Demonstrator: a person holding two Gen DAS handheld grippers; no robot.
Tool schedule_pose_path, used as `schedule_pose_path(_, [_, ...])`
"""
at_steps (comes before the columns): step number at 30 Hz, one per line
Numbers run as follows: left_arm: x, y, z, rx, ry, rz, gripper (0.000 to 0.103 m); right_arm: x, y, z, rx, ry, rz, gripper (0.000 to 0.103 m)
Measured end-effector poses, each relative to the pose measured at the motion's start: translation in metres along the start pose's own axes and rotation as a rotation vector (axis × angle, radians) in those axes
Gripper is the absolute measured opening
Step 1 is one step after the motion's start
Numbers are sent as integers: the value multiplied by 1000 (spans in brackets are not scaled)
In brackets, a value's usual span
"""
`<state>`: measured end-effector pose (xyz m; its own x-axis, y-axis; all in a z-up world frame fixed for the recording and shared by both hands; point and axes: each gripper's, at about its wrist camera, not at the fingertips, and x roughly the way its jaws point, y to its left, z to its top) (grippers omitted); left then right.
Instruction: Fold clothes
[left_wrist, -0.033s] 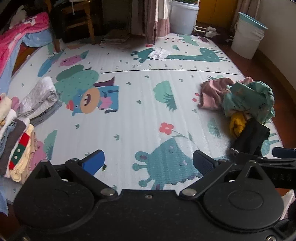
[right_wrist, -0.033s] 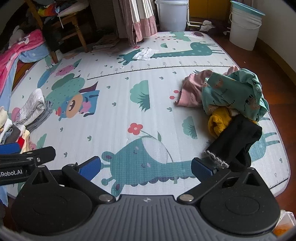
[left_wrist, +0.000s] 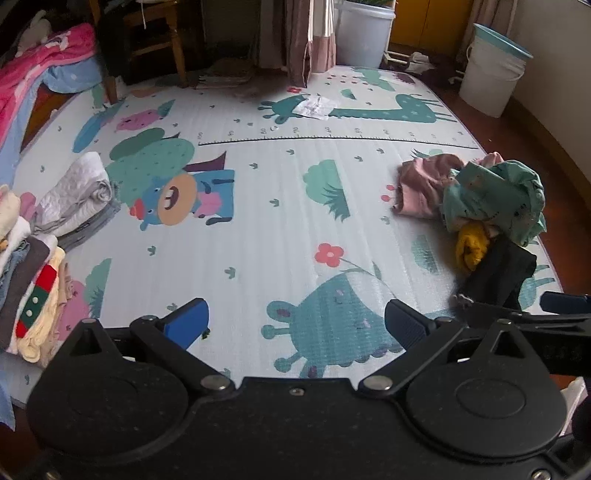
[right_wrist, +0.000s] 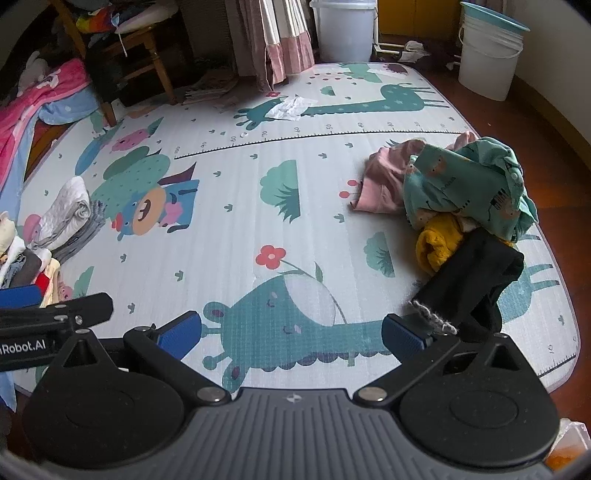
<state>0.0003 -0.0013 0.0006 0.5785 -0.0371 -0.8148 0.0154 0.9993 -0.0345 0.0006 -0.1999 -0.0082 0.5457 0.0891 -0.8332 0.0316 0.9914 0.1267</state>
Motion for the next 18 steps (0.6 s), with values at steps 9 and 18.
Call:
schedule_pose_path(9, [-5, -3, -1, 14, -10, -44, 103, 1, 3, 1, 2, -1, -17, 103])
schedule_pose_path(18, [-5, 2, 1, -1, -24, -52, 103, 1, -1, 1, 11, -6, 8, 103])
